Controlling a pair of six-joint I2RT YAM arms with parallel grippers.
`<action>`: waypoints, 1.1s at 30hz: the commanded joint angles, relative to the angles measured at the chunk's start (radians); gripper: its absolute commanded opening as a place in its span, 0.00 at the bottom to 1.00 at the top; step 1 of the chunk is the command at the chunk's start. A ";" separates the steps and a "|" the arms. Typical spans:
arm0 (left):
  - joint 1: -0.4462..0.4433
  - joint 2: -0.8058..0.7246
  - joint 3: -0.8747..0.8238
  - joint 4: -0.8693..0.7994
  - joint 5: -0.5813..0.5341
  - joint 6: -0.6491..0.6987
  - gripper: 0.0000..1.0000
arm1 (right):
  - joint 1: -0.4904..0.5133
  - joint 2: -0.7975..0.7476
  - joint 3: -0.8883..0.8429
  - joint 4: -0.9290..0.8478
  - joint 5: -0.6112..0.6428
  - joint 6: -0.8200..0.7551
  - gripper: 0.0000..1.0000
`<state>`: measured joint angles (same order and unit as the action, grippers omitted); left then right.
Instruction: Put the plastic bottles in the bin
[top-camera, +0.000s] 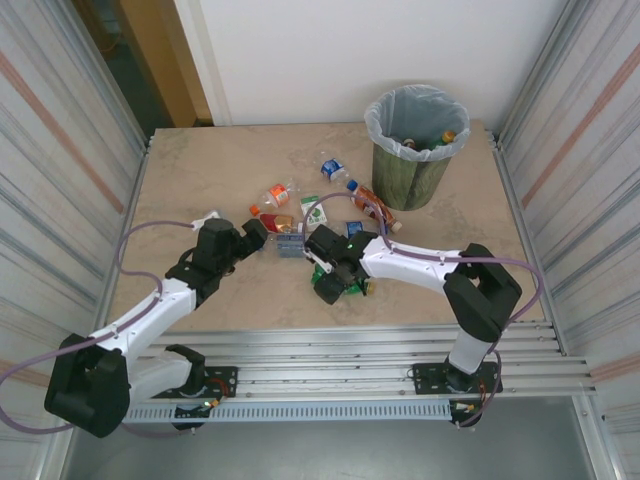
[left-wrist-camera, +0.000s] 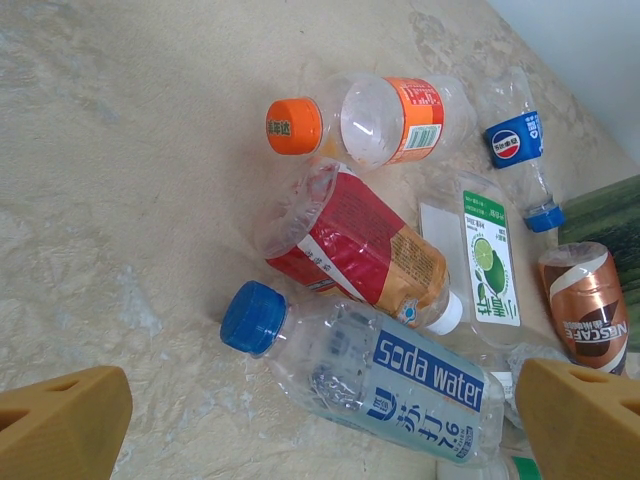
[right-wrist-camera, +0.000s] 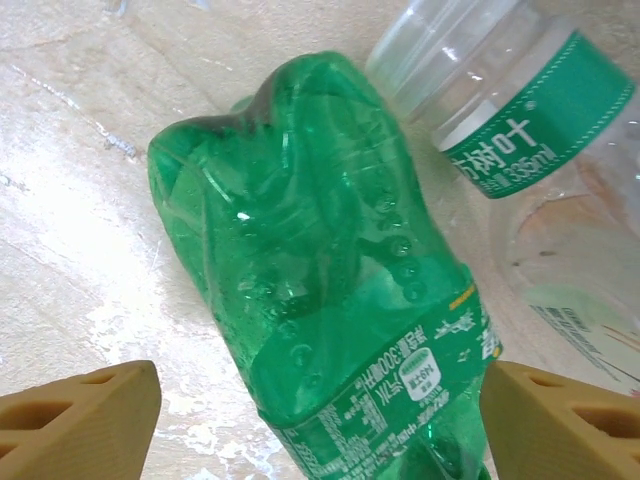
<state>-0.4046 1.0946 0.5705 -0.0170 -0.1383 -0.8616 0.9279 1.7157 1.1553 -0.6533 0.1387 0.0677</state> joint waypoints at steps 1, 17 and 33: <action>0.009 -0.026 -0.017 0.008 -0.008 -0.007 0.99 | -0.021 -0.017 0.005 0.000 0.015 -0.006 0.85; 0.010 -0.029 -0.018 0.005 -0.013 -0.005 0.99 | -0.051 0.058 -0.008 0.067 -0.070 -0.040 0.89; 0.013 -0.031 -0.017 0.007 -0.008 -0.008 0.99 | -0.035 0.129 -0.017 0.055 -0.133 -0.032 0.87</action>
<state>-0.4030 1.0935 0.5606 -0.0174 -0.1383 -0.8619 0.8841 1.8271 1.1538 -0.5827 0.0273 0.0437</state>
